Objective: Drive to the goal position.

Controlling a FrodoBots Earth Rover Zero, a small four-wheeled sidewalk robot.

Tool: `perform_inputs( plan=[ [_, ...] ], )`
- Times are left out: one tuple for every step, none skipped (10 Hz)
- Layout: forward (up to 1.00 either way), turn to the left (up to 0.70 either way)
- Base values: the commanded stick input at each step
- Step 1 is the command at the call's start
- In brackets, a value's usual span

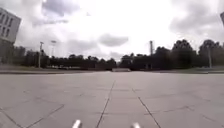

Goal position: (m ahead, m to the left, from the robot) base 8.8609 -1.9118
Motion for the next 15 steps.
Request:
perform_inputs(
  plan=[
    [0.70,0.00],
    [0.70,0.00],
    [0.70,0.00],
    [0.70,0.00],
    [0.70,0.00],
    [0.70,0.00],
    [0.70,0.00],
    [0.70,0.00],
    [0.70,0.00],
    [0.70,0.00],
    [0.70,0.00],
    [0.70,0.00],
    [0.70,0.00],
    [0.70,0.00],
    [0.70,0.00]
  ],
)
